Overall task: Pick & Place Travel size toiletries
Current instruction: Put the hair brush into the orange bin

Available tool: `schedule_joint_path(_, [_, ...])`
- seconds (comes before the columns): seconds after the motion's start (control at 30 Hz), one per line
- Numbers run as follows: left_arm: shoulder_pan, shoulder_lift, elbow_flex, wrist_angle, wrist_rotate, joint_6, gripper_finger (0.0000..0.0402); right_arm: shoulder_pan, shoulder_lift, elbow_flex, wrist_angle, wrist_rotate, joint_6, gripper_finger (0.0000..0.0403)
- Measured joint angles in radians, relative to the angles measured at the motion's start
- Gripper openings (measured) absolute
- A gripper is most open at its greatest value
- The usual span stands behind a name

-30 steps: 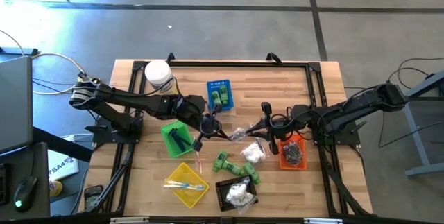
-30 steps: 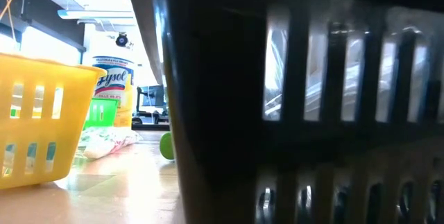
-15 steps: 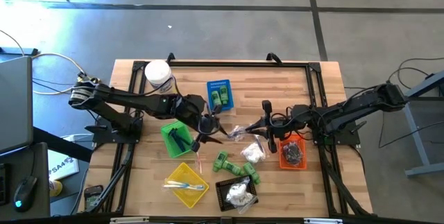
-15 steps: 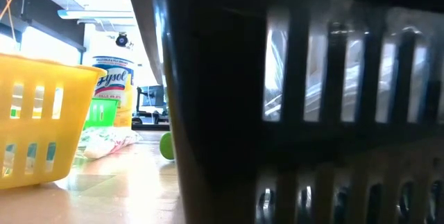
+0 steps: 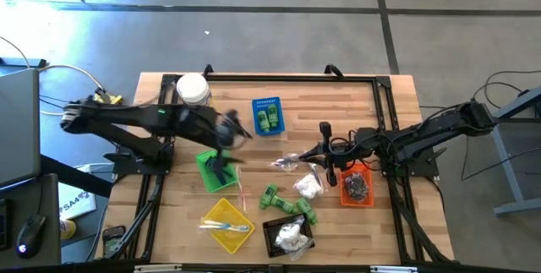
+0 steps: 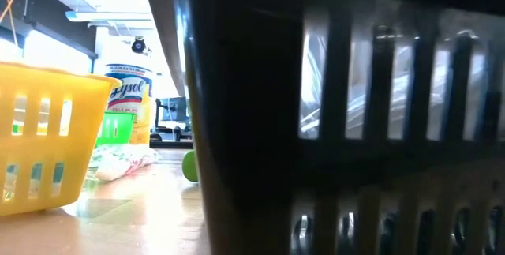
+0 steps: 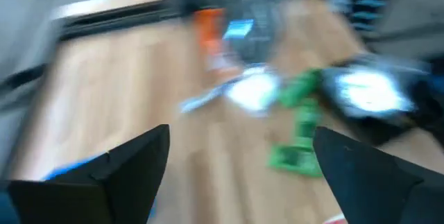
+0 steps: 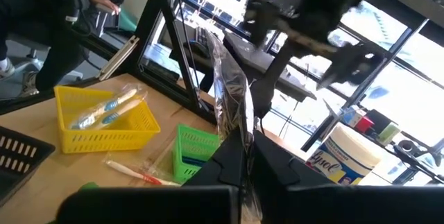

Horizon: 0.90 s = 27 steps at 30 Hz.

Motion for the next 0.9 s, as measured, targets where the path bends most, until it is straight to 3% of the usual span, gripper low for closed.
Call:
schedule_joint_path(0.1, [0.001,-0.101,-0.017,-0.109,-0.164,-0.074,0.0325,0.000,0.000,0.000,0.002,0.000,0.000,0.0010])
schedule_joint_path(0.2, [0.001,-0.201,-0.093,-0.073,-0.200,-0.074,0.0280,0.000,0.000,0.000,0.002,0.000,0.000,0.0010])
schedule_joint_path(0.37, [0.001,-0.399,-0.339,0.218,-0.107,-0.013,0.0125,0.000,0.000,0.000,0.001,-0.002,0.000,0.0007])
schedule_joint_path(0.47, [0.006,-0.491,-0.475,0.388,-0.110,0.007,0.0024,0.000,0.000,0.000,0.002,-0.001,0.000,0.0010])
schedule_joint_path(0.67, [0.061,-0.614,-0.699,0.543,-0.159,0.007,0.0005,-0.001,0.000,0.000,0.002,0.013,0.000,0.0007])
schedule_joint_path(0.9, [0.127,-0.677,-0.887,0.674,-0.160,-0.011,0.0001,-0.001,-0.002,0.000,-0.036,0.125,0.000,0.0010])
